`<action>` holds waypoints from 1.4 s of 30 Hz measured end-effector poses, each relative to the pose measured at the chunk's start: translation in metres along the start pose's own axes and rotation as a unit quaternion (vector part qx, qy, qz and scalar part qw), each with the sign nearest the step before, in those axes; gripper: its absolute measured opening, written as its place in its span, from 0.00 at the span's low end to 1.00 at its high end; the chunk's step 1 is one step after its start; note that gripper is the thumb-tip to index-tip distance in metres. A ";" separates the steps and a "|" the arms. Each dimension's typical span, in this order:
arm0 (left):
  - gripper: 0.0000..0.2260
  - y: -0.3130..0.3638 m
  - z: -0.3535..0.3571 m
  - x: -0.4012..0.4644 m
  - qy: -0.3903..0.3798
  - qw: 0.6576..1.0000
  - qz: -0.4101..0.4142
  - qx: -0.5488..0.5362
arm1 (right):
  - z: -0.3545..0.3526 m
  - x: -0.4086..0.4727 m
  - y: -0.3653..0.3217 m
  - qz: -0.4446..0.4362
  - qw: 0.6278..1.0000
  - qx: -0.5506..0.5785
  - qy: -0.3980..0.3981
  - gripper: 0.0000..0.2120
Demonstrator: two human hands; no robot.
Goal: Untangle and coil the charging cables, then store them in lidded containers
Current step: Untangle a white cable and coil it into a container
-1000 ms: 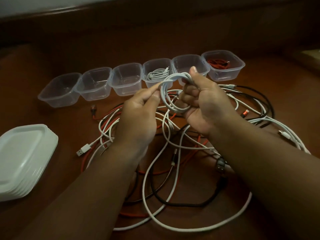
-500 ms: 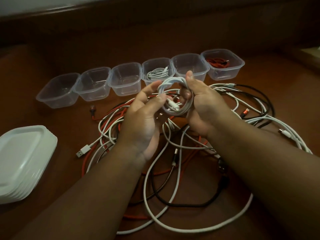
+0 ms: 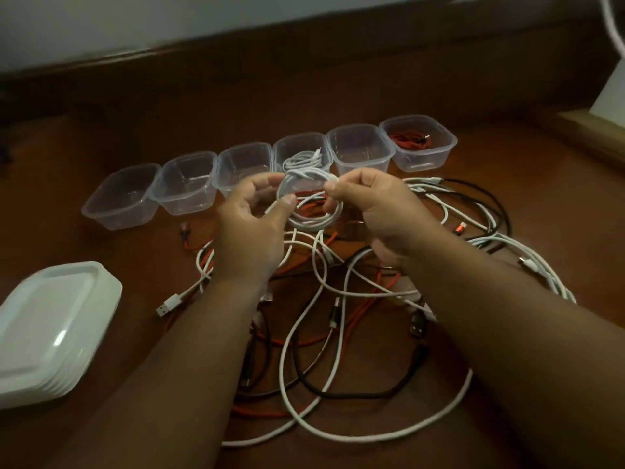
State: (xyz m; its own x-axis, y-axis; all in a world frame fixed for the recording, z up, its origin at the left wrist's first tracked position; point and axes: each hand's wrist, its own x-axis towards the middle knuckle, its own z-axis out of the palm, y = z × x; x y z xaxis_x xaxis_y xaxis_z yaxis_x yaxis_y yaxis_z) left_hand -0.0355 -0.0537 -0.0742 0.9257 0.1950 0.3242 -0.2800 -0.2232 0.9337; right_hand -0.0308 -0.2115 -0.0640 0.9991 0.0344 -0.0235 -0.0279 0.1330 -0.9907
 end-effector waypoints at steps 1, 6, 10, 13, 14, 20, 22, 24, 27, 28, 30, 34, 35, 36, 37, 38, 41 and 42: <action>0.09 0.001 -0.003 -0.001 -0.001 0.999 0.032 0.034 | 0.000 -0.003 -0.003 -0.011 1.000 -0.007 -0.002 0.04; 0.10 0.017 -0.015 0.000 -0.023 0.994 0.074 0.075 | -0.004 -0.014 -0.024 -0.066 0.973 -0.220 0.002 0.04; 0.10 0.033 -0.025 -0.001 -0.111 0.986 0.059 0.108 | -0.008 -0.025 -0.042 -0.134 0.873 -0.469 0.016 0.02; 0.10 0.049 -0.033 -0.002 -0.181 0.980 0.012 0.077 | -0.012 -0.035 -0.052 -0.149 0.831 -0.537 -0.002 0.02; 0.11 0.053 -0.034 -0.002 -0.199 0.978 -0.001 0.068 | -0.014 -0.037 -0.055 -0.149 0.824 -0.547 -0.005 0.02; 0.10 0.060 -0.027 0.000 -0.216 0.975 -0.026 0.035 | -0.021 -0.038 -0.065 -0.146 0.827 -0.542 0.009 0.08; 0.11 0.055 -0.019 0.002 -0.202 0.977 0.010 0.065 | -0.027 -0.033 -0.065 -0.129 0.843 -0.523 0.010 0.08; 0.12 0.050 -0.011 0.005 -0.189 0.978 0.035 0.079 | -0.034 -0.025 -0.067 -0.117 0.845 -0.521 0.012 0.07; 0.12 0.040 0.010 0.021 -0.195 0.978 0.039 0.063 | -0.047 0.001 -0.072 -0.110 0.844 -0.523 0.050 0.05; 0.12 0.036 0.018 0.029 -0.191 0.979 0.041 0.062 | -0.052 0.013 -0.074 -0.109 0.843 -0.522 0.068 0.05; 0.12 0.027 0.036 0.046 -0.166 0.984 0.033 0.063 | -0.063 0.038 -0.076 -0.102 0.843 -0.518 0.097 0.06; 0.11 0.005 0.061 0.079 -0.147 0.971 0.064 0.178 | -0.080 0.090 -0.076 -0.082 0.824 -0.545 0.131 0.04; 0.11 0.000 0.067 0.085 -0.172 0.953 0.093 0.232 | -0.083 0.102 -0.075 -0.077 0.816 -0.557 0.136 0.04; 0.11 -0.006 0.071 0.090 -0.201 0.928 0.123 0.289 | -0.085 0.115 -0.073 -0.070 0.808 -0.568 0.139 0.04; 0.12 -0.011 0.075 0.094 -0.224 0.899 0.151 0.344 | -0.086 0.126 -0.070 -0.063 0.801 -0.579 0.138 0.04; 0.13 -0.015 0.079 0.098 -0.238 0.869 0.177 0.396 | -0.087 0.137 -0.066 -0.059 0.791 -0.593 0.134 0.04; 0.16 -0.023 0.086 0.106 -0.228 0.800 0.255 0.493 | -0.082 0.165 -0.050 -0.068 0.744 -0.654 0.115 0.06; 0.16 -0.026 0.087 0.107 -0.221 0.789 0.274 0.503 | -0.080 0.172 -0.045 -0.075 0.731 -0.670 0.110 0.07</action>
State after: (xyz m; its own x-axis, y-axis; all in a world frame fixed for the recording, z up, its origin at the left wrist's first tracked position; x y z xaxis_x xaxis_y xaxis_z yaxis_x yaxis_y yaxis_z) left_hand 0.0931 -0.1099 -0.0765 0.7969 -0.4960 0.3449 -0.5305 -0.8476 0.0069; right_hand 0.1446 -0.2910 -0.0342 0.9726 -0.0605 0.2245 -0.0091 -0.9747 -0.2235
